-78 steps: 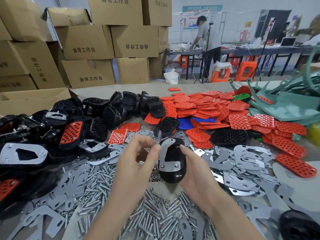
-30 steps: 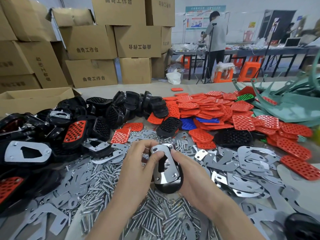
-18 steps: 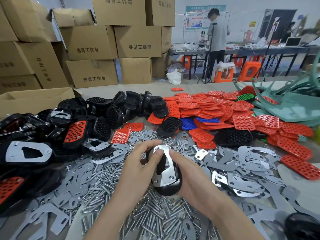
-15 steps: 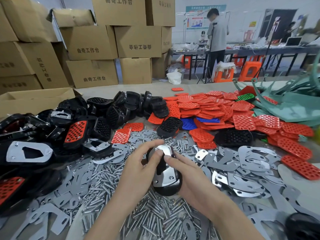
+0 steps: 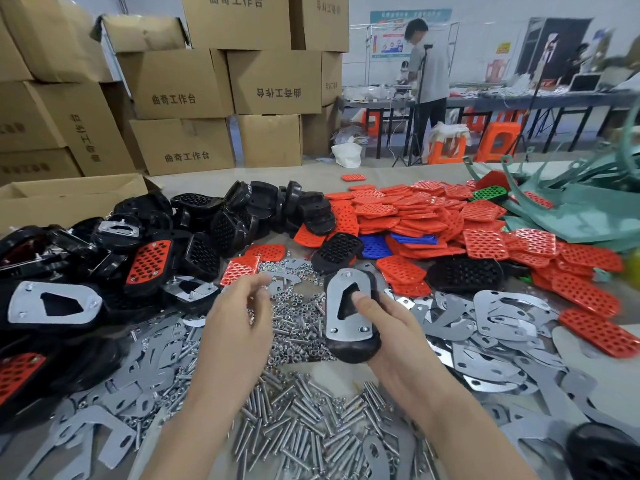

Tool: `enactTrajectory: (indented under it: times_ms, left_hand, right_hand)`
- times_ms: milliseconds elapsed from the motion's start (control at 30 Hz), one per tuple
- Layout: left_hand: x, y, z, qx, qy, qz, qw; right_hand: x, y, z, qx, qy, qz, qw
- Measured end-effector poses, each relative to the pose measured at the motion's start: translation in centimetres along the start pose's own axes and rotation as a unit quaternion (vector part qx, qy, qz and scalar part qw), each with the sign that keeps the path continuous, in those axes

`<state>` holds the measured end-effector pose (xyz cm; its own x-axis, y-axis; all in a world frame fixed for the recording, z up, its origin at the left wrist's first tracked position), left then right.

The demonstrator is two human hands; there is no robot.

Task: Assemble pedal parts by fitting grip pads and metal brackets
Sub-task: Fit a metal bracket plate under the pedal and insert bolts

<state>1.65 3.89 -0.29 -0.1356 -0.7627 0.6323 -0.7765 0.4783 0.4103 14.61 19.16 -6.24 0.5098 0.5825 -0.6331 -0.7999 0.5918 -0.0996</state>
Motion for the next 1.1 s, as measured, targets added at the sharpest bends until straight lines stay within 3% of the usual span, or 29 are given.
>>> enactTrajectory:
  times_ms: [100, 200, 367, 533, 733, 900, 1100]
  left_hand:
    - [-1.8, -0.3, 0.3, -0.023, 0.142, 0.088, 0.986]
    - [-4.5, -1.4, 0.4, -0.047, 0.271, 0.2, 0.94]
    - [-5.9, -1.6, -0.7, -0.089, 0.294, 0.243, 0.92]
    - [-6.2, -1.7, -2.0, -0.11, 0.262, 0.243, 0.928]
    - [-7.0, -2.6, -2.5, -0.144, 0.331, 0.209, 0.909]
    - [-5.9, -1.9, -2.7, -0.11, 0.241, 0.189, 0.946]
    - [-4.7, -2.0, -2.7, -0.095, 0.184, 0.157, 0.966]
  right_hand:
    - [0.9, 0.2, 0.8, 0.013, 0.032, -0.028, 0.999]
    - [2.0, 0.4, 1.1, 0.018, 0.051, -0.065, 0.996]
    - [2.7, 0.6, 1.0, 0.01, 0.064, -0.09, 0.994]
    - [2.6, 0.6, 0.8, 0.009, 0.059, -0.088, 0.994]
    - [2.5, 0.8, 0.6, 0.006, 0.049, -0.081, 0.996]
    - [2.5, 1.1, 0.4, 0.003, 0.045, -0.082, 0.996]
    - [2.4, 1.0, 0.3, 0.006, 0.035, -0.074, 0.997]
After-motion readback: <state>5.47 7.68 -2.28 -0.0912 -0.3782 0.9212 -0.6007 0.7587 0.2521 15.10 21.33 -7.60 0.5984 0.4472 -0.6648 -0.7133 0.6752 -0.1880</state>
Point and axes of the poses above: each hand's wrist, its own y-axis towards the middle knuckle, its own x-axis out of the back of the hand, z = x × y, the point moved 10 cm from there along y, towards the middle knuckle, and after that the axes turned 7 degrees about y, right-handed, at the moved point
